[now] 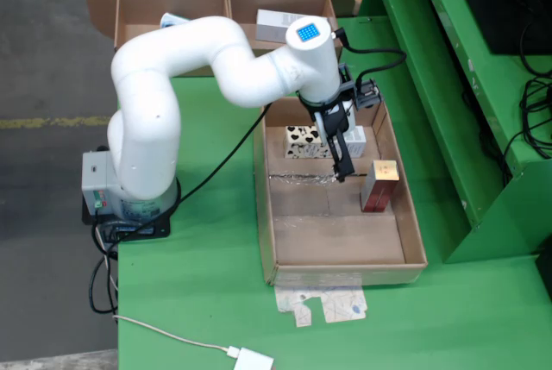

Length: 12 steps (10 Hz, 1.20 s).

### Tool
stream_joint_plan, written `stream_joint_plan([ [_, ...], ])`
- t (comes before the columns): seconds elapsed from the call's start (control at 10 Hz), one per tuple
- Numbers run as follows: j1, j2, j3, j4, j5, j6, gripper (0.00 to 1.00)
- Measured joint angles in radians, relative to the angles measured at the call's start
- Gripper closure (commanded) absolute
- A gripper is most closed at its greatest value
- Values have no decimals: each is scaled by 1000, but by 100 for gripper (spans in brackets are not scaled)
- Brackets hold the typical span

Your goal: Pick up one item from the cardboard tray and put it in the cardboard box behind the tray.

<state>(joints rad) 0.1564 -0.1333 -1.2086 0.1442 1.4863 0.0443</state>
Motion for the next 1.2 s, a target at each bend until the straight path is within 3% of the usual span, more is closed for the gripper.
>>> stream_joint_plan([
  [0.5,71,-212,233,-112,-31,28,0],
  [1.2,-17,-546,564,-271,-26,-41,0],
])
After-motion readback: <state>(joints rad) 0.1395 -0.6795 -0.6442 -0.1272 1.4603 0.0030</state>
